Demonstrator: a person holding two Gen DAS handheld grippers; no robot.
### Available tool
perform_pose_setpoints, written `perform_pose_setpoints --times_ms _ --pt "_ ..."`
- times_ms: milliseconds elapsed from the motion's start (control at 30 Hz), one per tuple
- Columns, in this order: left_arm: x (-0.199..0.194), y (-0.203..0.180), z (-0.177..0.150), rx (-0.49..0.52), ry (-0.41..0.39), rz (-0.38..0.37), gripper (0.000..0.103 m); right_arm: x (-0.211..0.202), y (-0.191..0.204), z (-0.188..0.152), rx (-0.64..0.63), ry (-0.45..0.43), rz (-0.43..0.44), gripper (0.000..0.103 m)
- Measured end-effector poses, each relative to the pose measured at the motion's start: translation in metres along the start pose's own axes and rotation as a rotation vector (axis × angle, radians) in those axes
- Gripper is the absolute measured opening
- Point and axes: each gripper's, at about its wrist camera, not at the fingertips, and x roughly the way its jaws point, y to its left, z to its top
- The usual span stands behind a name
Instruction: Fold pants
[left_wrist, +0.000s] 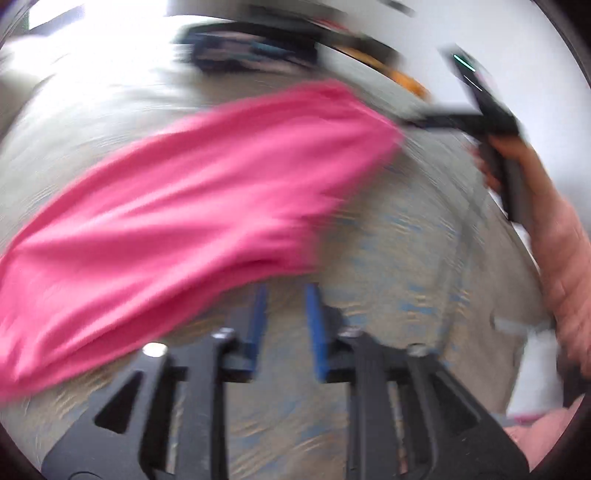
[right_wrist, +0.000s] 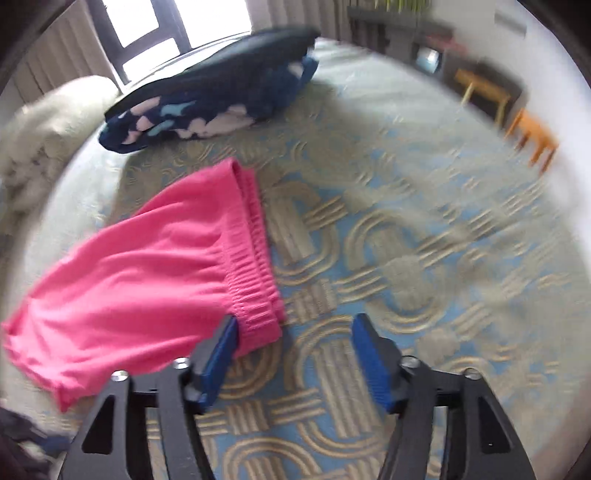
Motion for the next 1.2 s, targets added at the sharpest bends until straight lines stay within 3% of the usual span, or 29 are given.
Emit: perform_pose_setpoints --times_ms 100,133,167,267,367,500,667,867,933,1000,1067,1133,1167,1200 --pt "-0.038 0.08 -0.031 -0.214 -0.049 0.154 0.039 -0.028 0.025 0.007 -0.049 -0.098 -0.214 0.07" --pt "-0.053 0.114 -0.047 -0.309 -0.062 0.214 0.039 -0.036 0.035 0.01 -0.057 -0.115 -0.259 0.07" --pt "-0.064 0.14 -0.061 -0.387 -0.07 0.264 0.039 -0.046 0.049 0.013 -0.067 -0.14 -0.244 0.07" --pt "-0.106 0.226 -0.118 -0.672 -0.11 0.387 0.039 -0.066 0.098 0.014 -0.149 -0.152 -0.002 0.07" --pt "-0.137 0.28 -0.164 -0.849 -0.165 0.446 0.039 -0.08 0.191 0.004 -0.364 -0.127 0.231 0.07" --pt "-0.163 0.337 -0.21 -1.022 -0.265 0.42 0.039 -0.088 0.316 -0.026 -0.65 -0.083 0.419 0.07" --pt "-0.163 0.398 -0.228 -1.09 -0.3 0.366 0.039 -0.09 0.454 -0.081 -0.94 -0.02 0.524 0.07" --pt "-0.153 0.44 -0.217 -1.085 -0.319 0.328 0.036 -0.093 0.542 -0.112 -1.065 0.001 0.579 0.07" --pt "-0.156 0.439 -0.214 -1.068 -0.313 0.37 0.006 -0.093 0.563 -0.114 -1.077 0.01 0.576 0.07" --pt "-0.161 0.438 -0.215 -1.069 -0.343 0.352 0.005 -0.092 0.577 -0.115 -1.081 0.016 0.573 0.07" --pt "-0.177 0.428 -0.223 -1.038 -0.388 0.398 0.006 -0.089 0.59 -0.116 -1.083 0.019 0.574 0.07" --pt "-0.182 0.428 -0.232 -1.033 -0.379 0.395 0.006 -0.086 0.601 -0.116 -1.092 0.02 0.572 0.07" --pt "-0.183 0.43 -0.238 -1.053 -0.347 0.467 0.005 -0.084 0.608 -0.118 -1.097 0.023 0.571 0.07" --pt "-0.185 0.431 -0.242 -1.056 -0.312 0.597 0.005 -0.081 0.614 -0.12 -1.104 0.029 0.572 0.07"
